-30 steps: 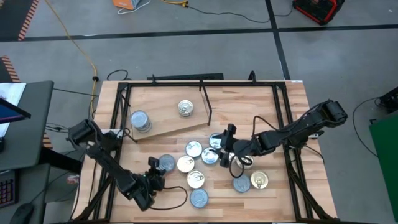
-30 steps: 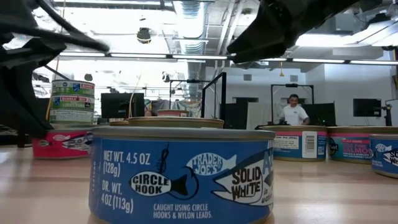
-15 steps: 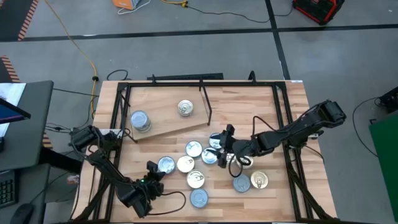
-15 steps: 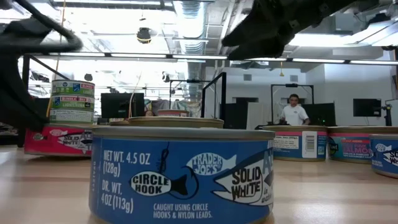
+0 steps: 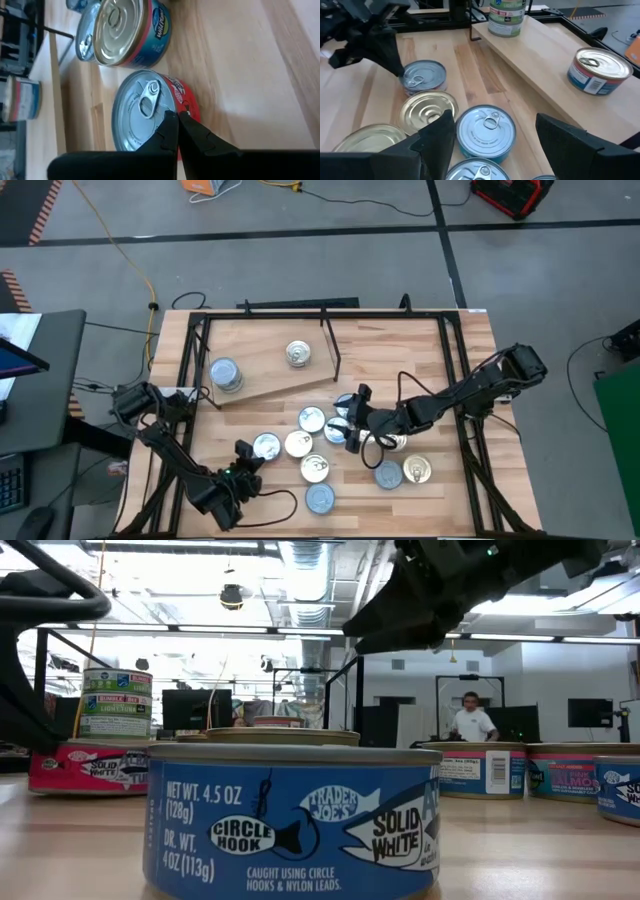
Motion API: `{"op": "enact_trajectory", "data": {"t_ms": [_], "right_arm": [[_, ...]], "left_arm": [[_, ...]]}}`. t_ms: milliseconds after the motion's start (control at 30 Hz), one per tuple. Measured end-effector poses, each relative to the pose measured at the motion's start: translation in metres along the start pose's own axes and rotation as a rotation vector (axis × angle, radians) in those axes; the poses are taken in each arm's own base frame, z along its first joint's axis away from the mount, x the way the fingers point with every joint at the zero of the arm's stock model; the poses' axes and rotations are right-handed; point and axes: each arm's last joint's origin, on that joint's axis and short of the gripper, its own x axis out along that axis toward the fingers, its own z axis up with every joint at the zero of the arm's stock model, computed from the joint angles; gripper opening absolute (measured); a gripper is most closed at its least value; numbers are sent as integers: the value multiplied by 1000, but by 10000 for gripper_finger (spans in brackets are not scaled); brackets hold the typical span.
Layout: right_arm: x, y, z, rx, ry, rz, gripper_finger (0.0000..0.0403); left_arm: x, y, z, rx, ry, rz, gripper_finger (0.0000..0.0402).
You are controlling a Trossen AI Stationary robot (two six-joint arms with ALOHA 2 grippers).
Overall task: Stack canned seafood by type on shelf
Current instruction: Put the red tuna can on the shelf
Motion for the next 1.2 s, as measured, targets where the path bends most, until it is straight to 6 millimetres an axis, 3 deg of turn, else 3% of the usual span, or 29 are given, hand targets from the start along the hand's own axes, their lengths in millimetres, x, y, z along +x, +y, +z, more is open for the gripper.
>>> {"op": "enact_trajectory", "data": {"t_ms": [267,433,733,967,1200], "right_arm": [[0,1,2,1,7,37,301],[5,16,16,-29,-17,120,301],[43,69,13,-397,-13,167,301],[68,86,27,-510,-35,155,308],[93,102,29,-576,-3,154,348]], "left_arm": [[-5,-1,-2,39,-36,49,0],[0,3,-1,11,-12,52,0],[1,5,0,-22,-8,55,0],[-10,17,5,-78,-42,42,0],[-23,40,11,-151,-74,22,0]]}}
